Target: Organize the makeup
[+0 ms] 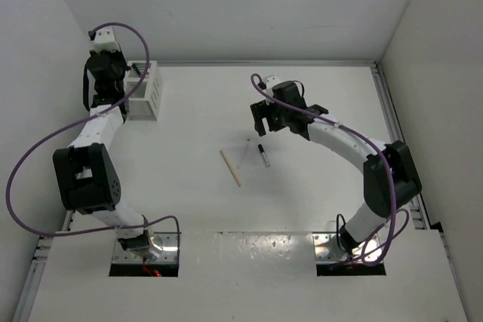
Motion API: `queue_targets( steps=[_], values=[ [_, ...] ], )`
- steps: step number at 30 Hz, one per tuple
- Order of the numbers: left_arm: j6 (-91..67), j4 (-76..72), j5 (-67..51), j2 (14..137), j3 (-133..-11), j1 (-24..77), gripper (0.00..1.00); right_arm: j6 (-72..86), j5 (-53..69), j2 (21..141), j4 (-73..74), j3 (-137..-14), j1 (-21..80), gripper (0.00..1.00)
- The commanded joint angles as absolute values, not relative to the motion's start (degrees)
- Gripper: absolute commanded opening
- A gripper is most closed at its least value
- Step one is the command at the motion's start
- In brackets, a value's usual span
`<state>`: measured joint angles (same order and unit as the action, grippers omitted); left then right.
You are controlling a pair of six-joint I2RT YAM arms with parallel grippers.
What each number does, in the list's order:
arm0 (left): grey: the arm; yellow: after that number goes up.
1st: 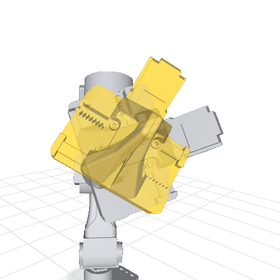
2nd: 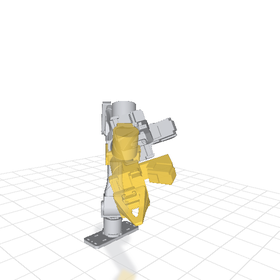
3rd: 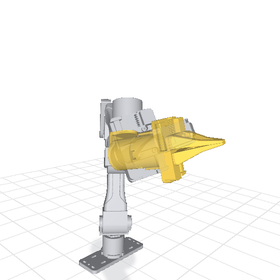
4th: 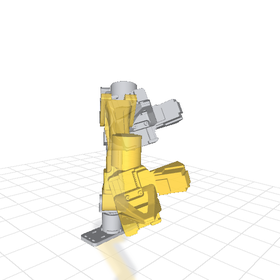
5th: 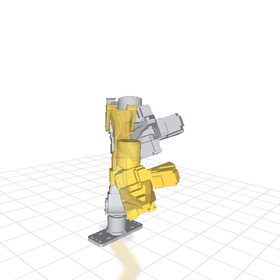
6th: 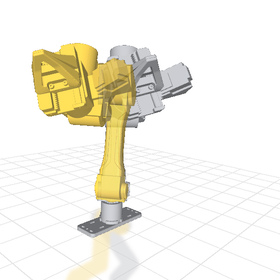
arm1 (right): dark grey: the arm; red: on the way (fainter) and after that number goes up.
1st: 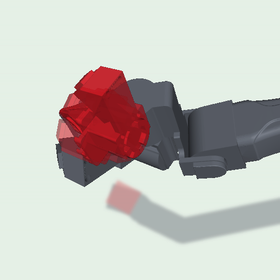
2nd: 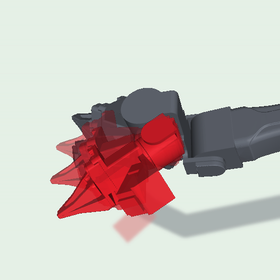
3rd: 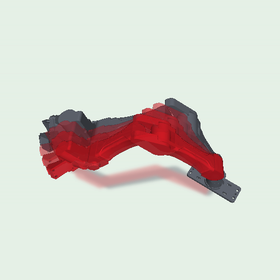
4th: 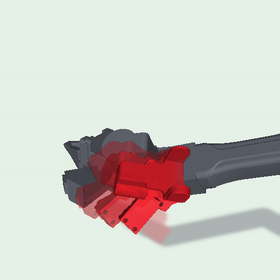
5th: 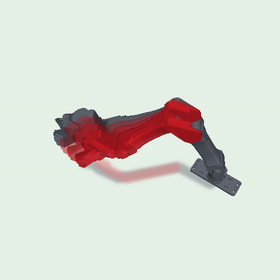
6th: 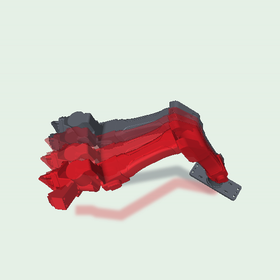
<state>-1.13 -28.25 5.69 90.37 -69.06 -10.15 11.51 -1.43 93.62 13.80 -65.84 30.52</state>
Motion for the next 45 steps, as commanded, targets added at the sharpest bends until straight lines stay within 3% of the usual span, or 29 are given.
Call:
queue_targets(
  steps=[1, 20, 23, 26, 30, 39, 45],
  values=[
    [-5.52, -40.85, 0.80, 92.28, -68.99, -10.11, 0.00, 10.29, -1.32, 95.27, 13.62, -70.21, 30.15, 0.81],
    [-9.93, -44.65, -3.69, 104.24, -65.93, -12.39, 0.00, 7.91, -2.99, 97.56, 20.12, -74.70, 29.18, 0.82],
    [-9.93, -43.43, -3.69, 104.24, -65.30, -12.39, 0.16, 7.91, -3.08, 97.82, 21.35, -75.58, 29.27, 0.84],
    [-8.79, -41.40, -4.75, 103.01, -65.30, -12.39, 0.49, 8.70, -4.04, 97.56, 22.41, -75.41, 29.44, 0.87],
    [-8.26, -36.58, -6.24, 101.61, -66.70, -13.01, 0.61, 10.81, -5.18, 96.95, 23.29, -74.36, 29.27, 0.88],
    [-3.96, -24.54, -7.56, 95.63, -72.68, -11.87, 0.64, 15.02, -6.33, 95.63, 24.61, -70.14, 29.97, 0.83],
    [-1.23, -5.04, -4.75, 89.13, -77.08, -3.36, 0.60, 18.54, -8.43, 91.59, 23.30, -63.73, 30.50, 0.75]
  ],
)
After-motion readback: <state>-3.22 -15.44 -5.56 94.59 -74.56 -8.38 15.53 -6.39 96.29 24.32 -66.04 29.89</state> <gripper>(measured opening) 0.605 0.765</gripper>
